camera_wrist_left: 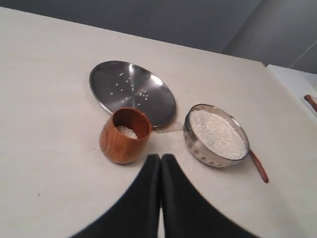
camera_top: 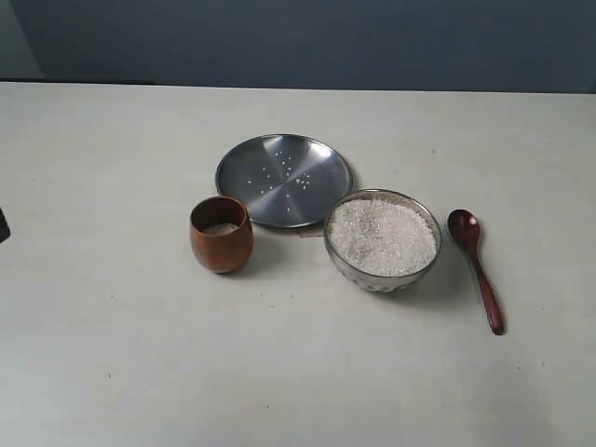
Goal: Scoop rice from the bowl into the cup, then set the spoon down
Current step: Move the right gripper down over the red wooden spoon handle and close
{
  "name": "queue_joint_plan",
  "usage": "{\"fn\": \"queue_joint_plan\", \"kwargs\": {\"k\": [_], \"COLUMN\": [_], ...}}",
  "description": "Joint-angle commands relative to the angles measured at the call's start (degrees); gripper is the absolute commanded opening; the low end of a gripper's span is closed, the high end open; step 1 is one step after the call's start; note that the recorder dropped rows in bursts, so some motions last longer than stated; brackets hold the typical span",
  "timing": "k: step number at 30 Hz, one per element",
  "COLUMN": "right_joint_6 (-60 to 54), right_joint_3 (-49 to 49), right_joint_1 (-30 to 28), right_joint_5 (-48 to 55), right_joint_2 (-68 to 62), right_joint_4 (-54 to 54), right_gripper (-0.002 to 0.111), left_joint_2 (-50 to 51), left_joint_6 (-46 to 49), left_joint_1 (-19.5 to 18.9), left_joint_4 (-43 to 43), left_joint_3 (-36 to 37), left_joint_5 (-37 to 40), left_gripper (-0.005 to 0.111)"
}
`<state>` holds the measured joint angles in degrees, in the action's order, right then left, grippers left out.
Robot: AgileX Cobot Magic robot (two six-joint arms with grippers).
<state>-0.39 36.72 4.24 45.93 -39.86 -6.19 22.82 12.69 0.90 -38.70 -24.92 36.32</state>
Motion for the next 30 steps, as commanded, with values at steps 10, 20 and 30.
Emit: {"fn": "queue_joint_plan", "kwargs": {"k": [10, 20, 30], "right_joint_6": [-5.56, -11.61, -12.03], "right_joint_3": [0.34, 2.11, 4.15], "right_joint_1": [-0.17, -0.17, 1.73], "right_joint_5": [-6.39, -16.10, -17.51], "right_joint_2": [-25.21, -45.34, -52.09], "right_joint_4": [-3.73, -7.39, -8.74], "right_gripper": [0.000, 0.040, 0.045], "left_joint_2": [14.12, 20.87, 21.55], "left_joint_6": [4.50, 7.02, 7.02], "left_joint_1": [0.39, 0.39, 0.39], "left_joint_4": [1.98, 3.91, 6.26], "left_joint_3": [-0.40, -0.20, -0.20], "left_joint_5": [-6.41, -11.29, -15.98], "left_gripper": [0.000, 0.000, 0.000]}}
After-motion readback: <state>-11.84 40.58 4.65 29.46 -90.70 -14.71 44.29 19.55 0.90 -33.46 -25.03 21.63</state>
